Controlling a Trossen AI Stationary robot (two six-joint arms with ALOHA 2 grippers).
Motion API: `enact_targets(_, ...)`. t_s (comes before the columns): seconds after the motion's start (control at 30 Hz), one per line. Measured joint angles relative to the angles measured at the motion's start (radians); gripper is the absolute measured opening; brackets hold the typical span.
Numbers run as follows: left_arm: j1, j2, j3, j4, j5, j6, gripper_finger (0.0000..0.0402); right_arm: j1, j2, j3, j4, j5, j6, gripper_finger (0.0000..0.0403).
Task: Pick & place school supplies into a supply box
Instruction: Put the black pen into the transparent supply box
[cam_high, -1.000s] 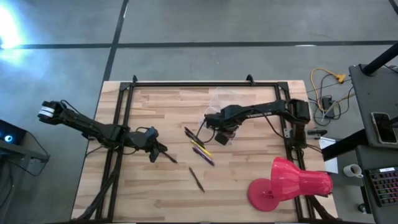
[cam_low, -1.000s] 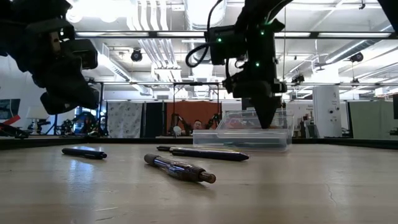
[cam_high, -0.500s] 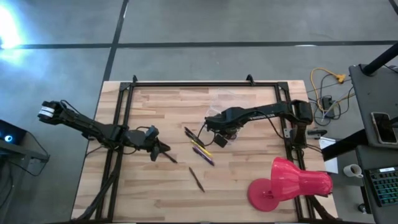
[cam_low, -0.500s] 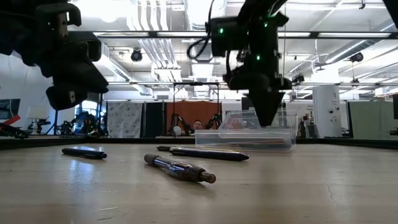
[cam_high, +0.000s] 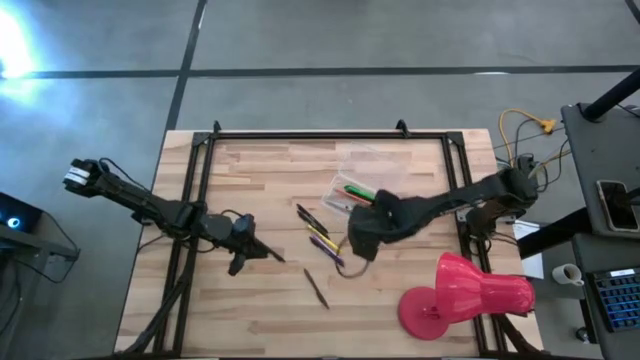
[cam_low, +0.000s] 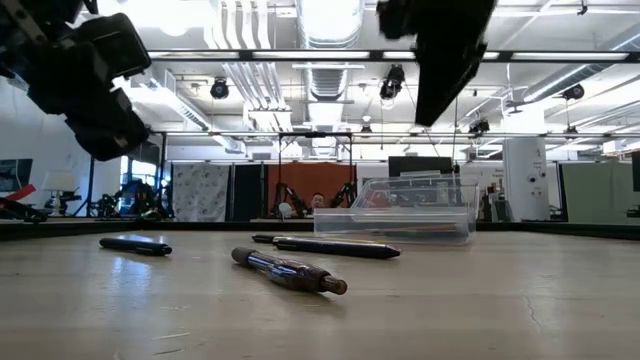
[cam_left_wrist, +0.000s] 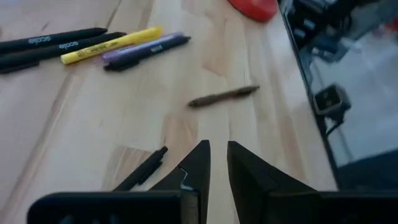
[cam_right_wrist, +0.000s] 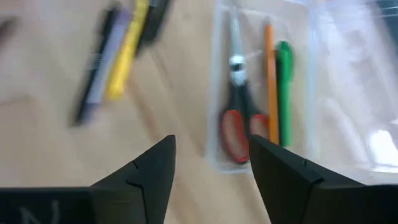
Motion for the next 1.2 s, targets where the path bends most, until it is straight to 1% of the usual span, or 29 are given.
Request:
enact_targets(0.07,0.000,0.000,0.002,-0.026,-0.002,0.031,0.0039,0.037,-0.014,0.000,0.013,0.002,0.032,0.0199)
enact_targets(0.17,0.000,0.000,0.003,-0.026,-0.036,0.074,0.0046,0.090,-0.020,0.000,0.040,0.024,0.035,0.0207)
enact_targets(0.33,0.001,0.000,0.016,-0.021,-0.093,0.130,0.0088,0.150,-0.020,0.000,0.064,0.026,0.057,0.0229)
enact_targets(0.47,0.001,0.000,0.015,-0.040,-0.094,0.165,0.0121,0.161,-0.019,-0.002,0.055,0.026,0.084,0.0248)
enact_targets(0.53,0.001,0.000,0.013,-0.076,-0.090,0.186,0.0127,0.161,-0.019,-0.003,0.051,0.024,0.082,0.0255)
enact_targets(0.67,0.001,0.023,0.017,-0.113,-0.051,0.239,0.0129,0.162,-0.019,-0.003,0.051,0.021,0.105,0.0264)
enact_targets(0.77,0.001,0.082,0.067,-0.111,-0.022,0.289,0.0129,0.162,-0.019,-0.003,0.051,0.017,0.145,0.0268)
enact_targets(0.83,0.001,0.137,0.111,-0.122,-0.021,0.374,0.0129,0.163,-0.019,-0.003,0.051,0.011,0.157,0.0271)
enact_targets(0.93,0.007,0.237,0.176,-0.208,-0.020,0.506,0.0129,0.164,-0.019,-0.003,0.051,-0.007,0.177,0.0272)
enact_targets(1.03,0.020,0.329,0.213,-0.268,-0.020,0.529,0.0129,0.163,-0.019,-0.003,0.047,-0.010,0.197,0.0272)
enact_targets(1.2,0.020,0.417,0.214,-0.245,-0.016,0.572,0.0129,0.164,-0.019,-0.003,0.045,-0.009,0.201,0.0274)
